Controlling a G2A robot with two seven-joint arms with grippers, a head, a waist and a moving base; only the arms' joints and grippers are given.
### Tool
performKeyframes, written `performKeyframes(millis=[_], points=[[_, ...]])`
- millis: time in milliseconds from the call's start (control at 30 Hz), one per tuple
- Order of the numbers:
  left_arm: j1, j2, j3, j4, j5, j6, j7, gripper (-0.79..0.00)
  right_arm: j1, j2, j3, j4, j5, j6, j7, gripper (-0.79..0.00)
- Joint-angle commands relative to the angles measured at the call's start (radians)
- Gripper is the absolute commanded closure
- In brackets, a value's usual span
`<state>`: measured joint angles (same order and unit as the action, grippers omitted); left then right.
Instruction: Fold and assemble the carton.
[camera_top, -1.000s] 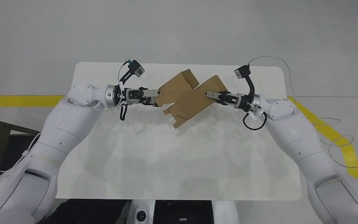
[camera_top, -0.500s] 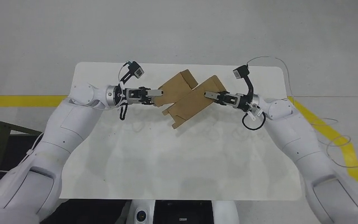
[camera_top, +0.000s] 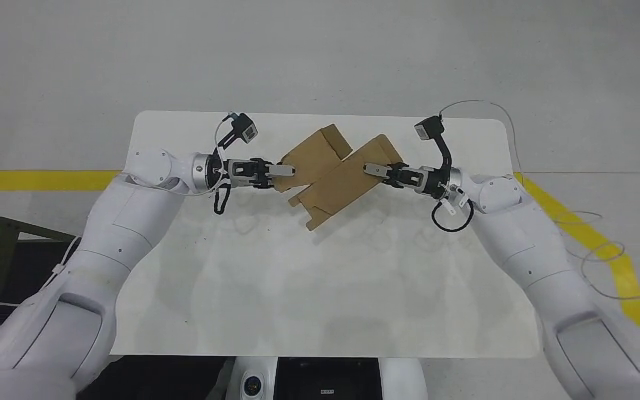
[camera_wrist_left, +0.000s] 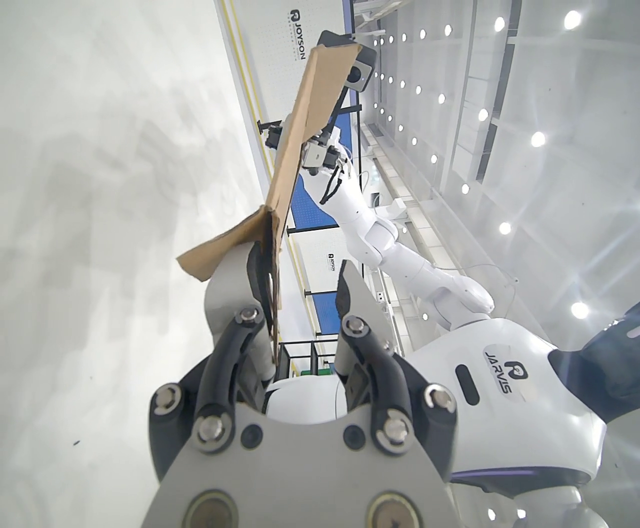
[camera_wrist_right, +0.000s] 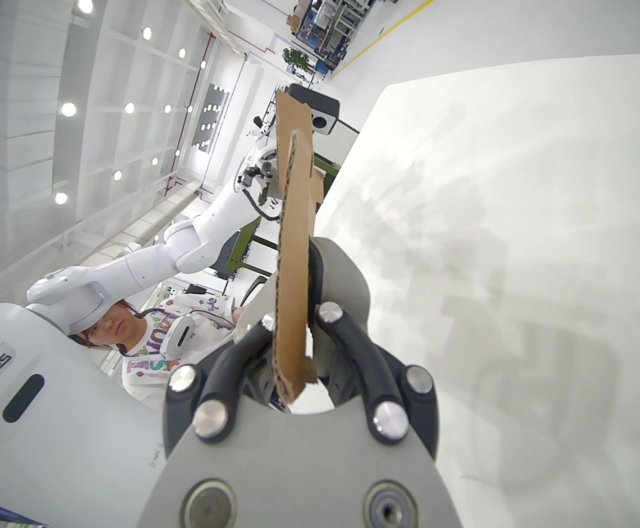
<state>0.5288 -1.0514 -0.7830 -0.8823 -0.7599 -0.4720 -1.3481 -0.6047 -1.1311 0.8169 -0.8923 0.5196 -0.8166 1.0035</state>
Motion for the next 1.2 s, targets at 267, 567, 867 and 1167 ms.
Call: performKeyframes(millis=[267,567,867,1167], points=[[0.006,-0.012,-0.018,0.005,-0.003,0.013,-0.013,0.000,-0.003,-0.005,0.012,-0.007,-0.013,0.006,0.006,0.000],[0.003,-0.013,-0.045,-0.021,0.019,0.028,-0.028,0.000,-0.005,-0.005,0.035,0.014,-0.025,0.013,0.013,-0.785],[-0.003,0.006,-0.083,-0.124,0.083,0.072,-0.072,0.000,-0.018,0.040,0.121,-0.006,-0.112,0.029,0.029,-0.785],[-0.014,0.033,-0.083,-0.197,0.218,0.102,-0.102,0.000,-0.077,0.074,0.142,-0.196,-0.054,0.110,0.110,-0.690]])
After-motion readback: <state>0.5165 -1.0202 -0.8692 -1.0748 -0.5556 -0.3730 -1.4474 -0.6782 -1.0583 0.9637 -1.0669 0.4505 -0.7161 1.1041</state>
